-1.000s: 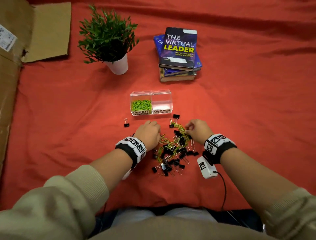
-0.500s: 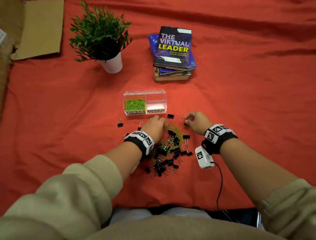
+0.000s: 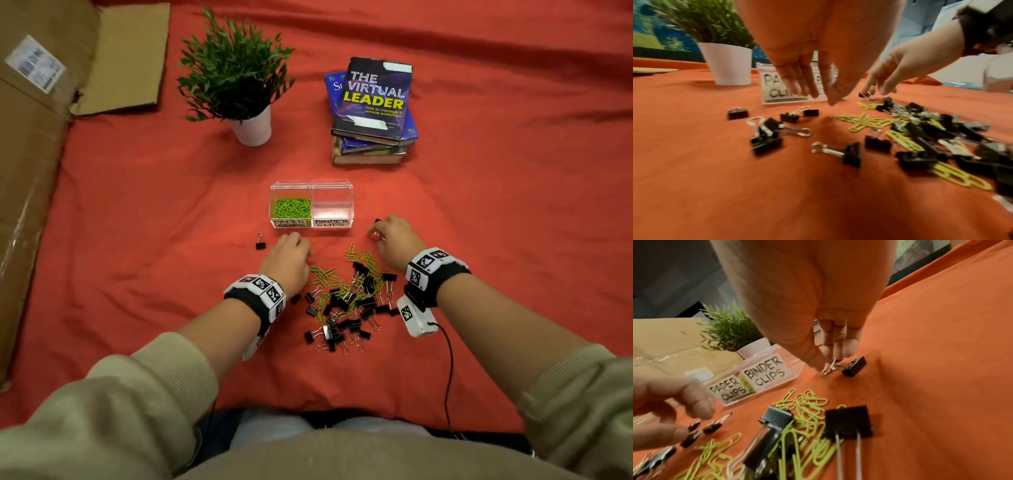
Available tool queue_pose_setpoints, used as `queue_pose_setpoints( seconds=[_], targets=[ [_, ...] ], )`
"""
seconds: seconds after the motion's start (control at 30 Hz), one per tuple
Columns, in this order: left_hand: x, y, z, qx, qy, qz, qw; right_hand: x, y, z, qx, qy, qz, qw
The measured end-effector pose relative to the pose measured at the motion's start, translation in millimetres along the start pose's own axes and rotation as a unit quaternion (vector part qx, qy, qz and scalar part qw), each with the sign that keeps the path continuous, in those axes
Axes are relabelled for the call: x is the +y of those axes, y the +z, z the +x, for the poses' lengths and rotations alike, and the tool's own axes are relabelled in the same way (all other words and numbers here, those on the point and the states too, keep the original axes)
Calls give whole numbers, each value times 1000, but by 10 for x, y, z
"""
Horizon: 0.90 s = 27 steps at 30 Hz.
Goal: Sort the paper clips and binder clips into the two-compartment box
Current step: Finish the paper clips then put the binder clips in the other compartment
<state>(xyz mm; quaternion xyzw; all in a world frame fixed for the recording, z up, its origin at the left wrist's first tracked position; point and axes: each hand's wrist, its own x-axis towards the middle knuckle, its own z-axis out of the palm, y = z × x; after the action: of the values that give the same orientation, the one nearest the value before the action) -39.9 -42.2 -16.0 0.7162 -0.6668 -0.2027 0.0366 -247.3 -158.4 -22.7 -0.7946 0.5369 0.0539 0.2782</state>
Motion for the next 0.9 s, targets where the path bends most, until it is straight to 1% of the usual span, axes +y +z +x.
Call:
queue_pose_setpoints(
  seconds=[0.03, 0.07, 0.17, 0.23, 0.3, 0.43, 0.53, 0.63, 0.7, 0.83, 0.9],
  targets=[
    [58, 15, -12, -21, 17, -4, 1000, 1, 2, -34, -4, -21, 5, 1000],
    [111, 37, -22, -48, 27, -9, 998, -3, 10, -73, -22, -47, 6, 999],
    [208, 92, -36, -112, 28, -17, 993, -73, 36, -184, -96, -114, -44, 988],
    [225, 113, -41, -123, 29, -13, 992, -100, 55, -218, -109, -141, -90, 980],
    [222, 122, -44, -120, 35, -3, 992, -94, 87, -243, -112, -147, -106, 977],
    [216, 107, -46, -119, 28, 21, 992, -67, 129, -293, -88, -160, -68, 981],
    [229, 105, -50, -121, 38, 67, 990, -61, 142, -342, -79, -137, -56, 986],
    [243, 120, -53, -123, 44, 90, 987, -65, 176, -380, -82, -88, -47, 992],
    [248, 123, -48, -126, 38, 84, 988, -88, 195, -399, -85, -57, -35, 994],
    [241, 146, -45, -125, 15, 61, 990, -169, 245, -402, -78, -35, -11, 996],
    [236, 163, -53, -126, 1, 53, 991, -197, 238, -376, -92, 12, 27, 995]
  ],
)
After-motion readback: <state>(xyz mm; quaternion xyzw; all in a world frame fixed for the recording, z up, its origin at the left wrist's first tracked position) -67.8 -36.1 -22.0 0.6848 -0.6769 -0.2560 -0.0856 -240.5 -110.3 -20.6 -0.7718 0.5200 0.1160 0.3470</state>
